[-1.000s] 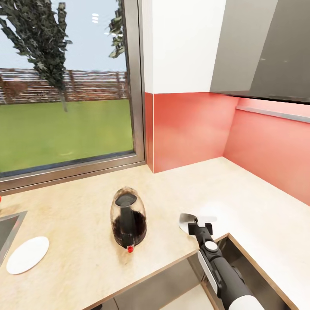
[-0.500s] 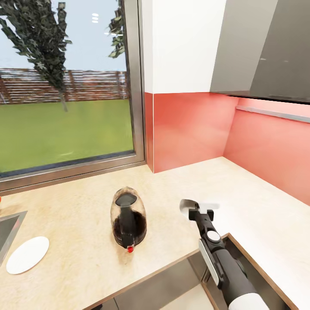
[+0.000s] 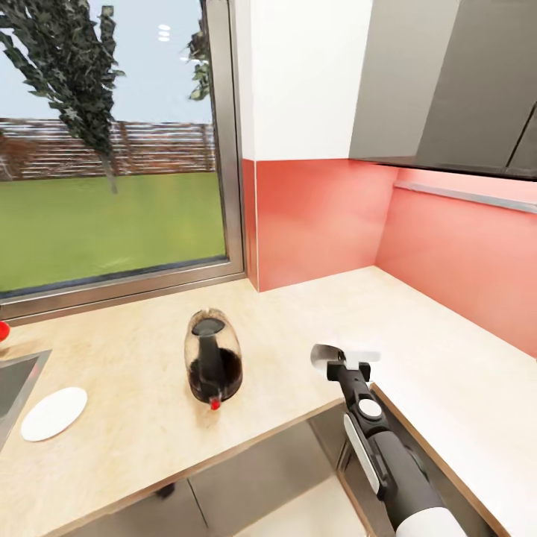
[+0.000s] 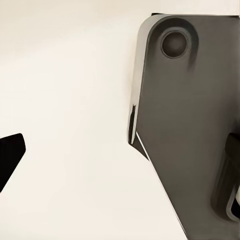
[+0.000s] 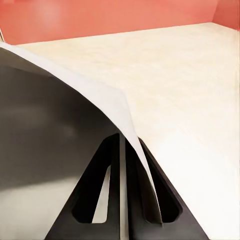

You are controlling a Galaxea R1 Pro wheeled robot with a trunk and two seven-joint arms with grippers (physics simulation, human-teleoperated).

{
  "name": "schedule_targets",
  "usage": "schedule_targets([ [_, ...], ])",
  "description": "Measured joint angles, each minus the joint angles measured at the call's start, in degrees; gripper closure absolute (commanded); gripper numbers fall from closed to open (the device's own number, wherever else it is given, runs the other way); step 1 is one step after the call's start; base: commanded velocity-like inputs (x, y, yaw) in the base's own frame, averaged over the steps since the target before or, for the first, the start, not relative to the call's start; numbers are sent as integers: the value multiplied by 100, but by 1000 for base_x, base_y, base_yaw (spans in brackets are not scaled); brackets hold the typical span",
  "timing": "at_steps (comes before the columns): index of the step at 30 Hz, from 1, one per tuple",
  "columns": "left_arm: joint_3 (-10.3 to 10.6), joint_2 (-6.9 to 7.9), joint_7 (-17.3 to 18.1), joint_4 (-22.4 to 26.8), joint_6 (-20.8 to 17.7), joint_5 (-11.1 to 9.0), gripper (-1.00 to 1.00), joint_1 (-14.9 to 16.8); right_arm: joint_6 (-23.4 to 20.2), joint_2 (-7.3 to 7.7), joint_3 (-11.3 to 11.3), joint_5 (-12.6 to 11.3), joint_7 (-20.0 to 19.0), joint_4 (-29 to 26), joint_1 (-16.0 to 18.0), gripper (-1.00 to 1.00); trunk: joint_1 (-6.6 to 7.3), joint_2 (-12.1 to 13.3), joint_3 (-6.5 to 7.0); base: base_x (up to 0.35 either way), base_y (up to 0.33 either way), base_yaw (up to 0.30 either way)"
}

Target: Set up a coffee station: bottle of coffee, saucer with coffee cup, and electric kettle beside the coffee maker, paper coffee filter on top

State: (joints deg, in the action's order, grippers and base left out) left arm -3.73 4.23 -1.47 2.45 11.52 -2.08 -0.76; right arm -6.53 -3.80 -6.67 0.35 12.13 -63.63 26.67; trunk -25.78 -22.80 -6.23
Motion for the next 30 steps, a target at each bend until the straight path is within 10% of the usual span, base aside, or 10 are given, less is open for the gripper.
schedule_targets([
  [30,-45,9,-3,2,1,-44,-100,0,17,-34,-40,-26,-8,27,0,100,-1,0,0,-295,-93,79],
])
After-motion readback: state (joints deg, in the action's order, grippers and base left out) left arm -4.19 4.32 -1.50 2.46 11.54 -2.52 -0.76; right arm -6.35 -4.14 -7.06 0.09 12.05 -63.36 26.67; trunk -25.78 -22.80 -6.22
